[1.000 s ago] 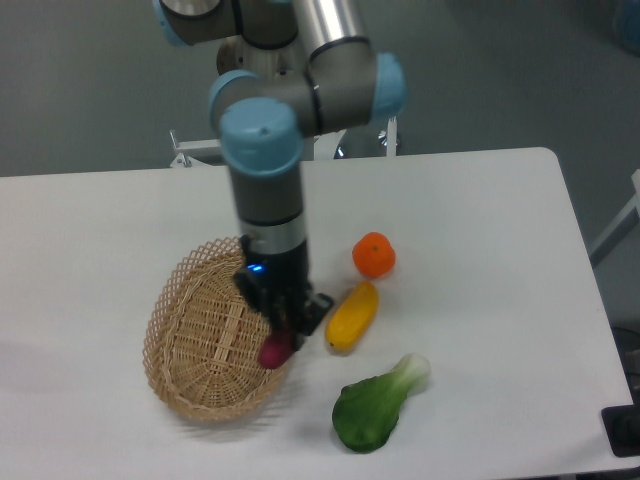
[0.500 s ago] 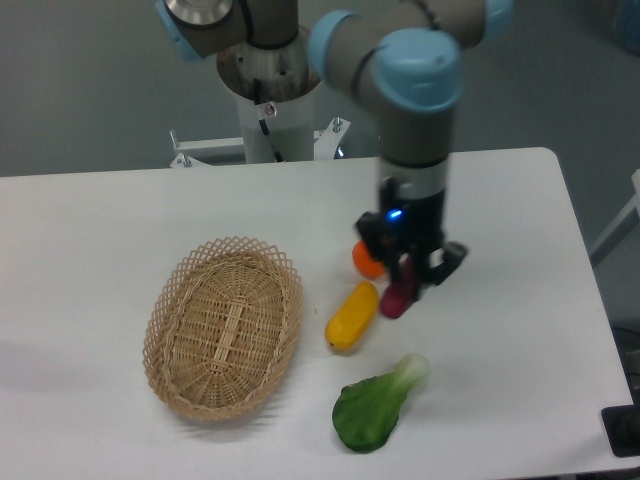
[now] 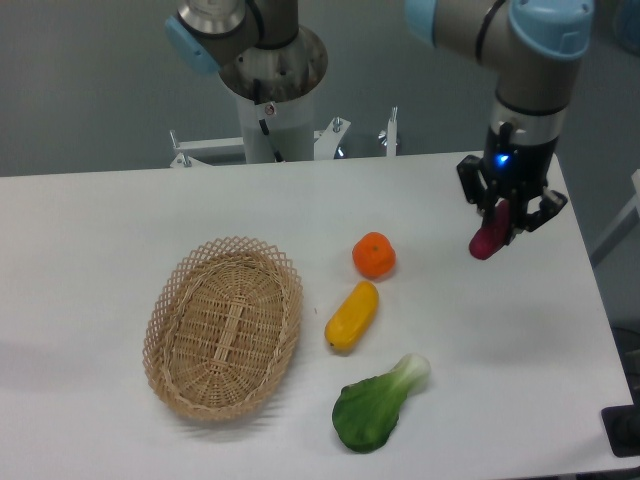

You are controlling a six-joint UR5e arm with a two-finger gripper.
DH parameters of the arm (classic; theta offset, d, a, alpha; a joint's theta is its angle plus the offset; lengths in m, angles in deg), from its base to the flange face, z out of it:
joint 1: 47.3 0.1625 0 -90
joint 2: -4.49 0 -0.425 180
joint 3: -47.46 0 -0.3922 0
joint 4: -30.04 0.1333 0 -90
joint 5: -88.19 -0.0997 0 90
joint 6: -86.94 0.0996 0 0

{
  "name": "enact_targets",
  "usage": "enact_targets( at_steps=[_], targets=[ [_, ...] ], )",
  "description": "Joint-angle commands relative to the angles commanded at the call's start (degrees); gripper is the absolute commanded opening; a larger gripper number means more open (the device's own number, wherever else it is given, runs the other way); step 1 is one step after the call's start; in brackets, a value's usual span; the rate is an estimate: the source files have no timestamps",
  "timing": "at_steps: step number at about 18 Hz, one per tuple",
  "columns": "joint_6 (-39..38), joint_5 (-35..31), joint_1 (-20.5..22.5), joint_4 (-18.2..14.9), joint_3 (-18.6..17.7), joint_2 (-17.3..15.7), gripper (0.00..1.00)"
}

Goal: Pick up the sweet potato from the basket
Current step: 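Carry the held sweet potato away from the basket and hold it raised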

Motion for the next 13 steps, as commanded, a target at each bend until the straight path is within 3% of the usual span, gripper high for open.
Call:
enact_targets(
  at_steps=[13],
  targets=[
    [-0.1,0.1,-0.4,0.1,0.1,0.0,0.25]
  ],
)
